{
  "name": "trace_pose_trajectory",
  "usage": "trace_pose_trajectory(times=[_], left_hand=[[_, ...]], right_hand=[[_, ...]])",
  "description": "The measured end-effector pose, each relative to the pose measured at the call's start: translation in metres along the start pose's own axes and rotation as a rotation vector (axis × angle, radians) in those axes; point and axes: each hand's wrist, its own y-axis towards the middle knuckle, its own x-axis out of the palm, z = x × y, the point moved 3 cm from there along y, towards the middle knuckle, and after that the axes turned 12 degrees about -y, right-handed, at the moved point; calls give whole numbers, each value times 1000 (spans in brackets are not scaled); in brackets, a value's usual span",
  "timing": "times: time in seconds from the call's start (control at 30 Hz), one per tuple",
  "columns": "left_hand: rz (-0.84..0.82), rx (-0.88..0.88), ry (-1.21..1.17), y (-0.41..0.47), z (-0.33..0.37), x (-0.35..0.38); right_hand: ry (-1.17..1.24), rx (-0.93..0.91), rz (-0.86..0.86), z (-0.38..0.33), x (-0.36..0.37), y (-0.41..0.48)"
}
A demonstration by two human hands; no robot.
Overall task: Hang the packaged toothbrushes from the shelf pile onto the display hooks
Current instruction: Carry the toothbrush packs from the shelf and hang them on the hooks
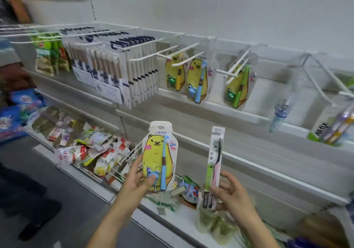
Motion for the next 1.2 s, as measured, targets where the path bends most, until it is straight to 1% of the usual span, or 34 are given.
trace_pose_trajectory(times=[0.2,0.3,0.4,0.57,0.77,1.03,1.2], left_hand=[[-122,44,45,42,23,13],[-162,73,33,58,37,17],[-259,99,33,72,58,21],[-357,127,-26,74,91,28],[-439,173,-11,54,115,34],[-427,212,17,45,122,51],[-405,260,14,44,132,62]], right_hand=[[11,11,198,-7,-22,-13],[70,-16,318,-22,-26,-31],[45,-60,424,-43,-29,-47],[-34,-74,530,-67,-29,-75],[-26,-134,523,-72,-33,-96],[-88,-164,546,-80,-53,-119],[-75,-162,543,-78,-64,-126]])
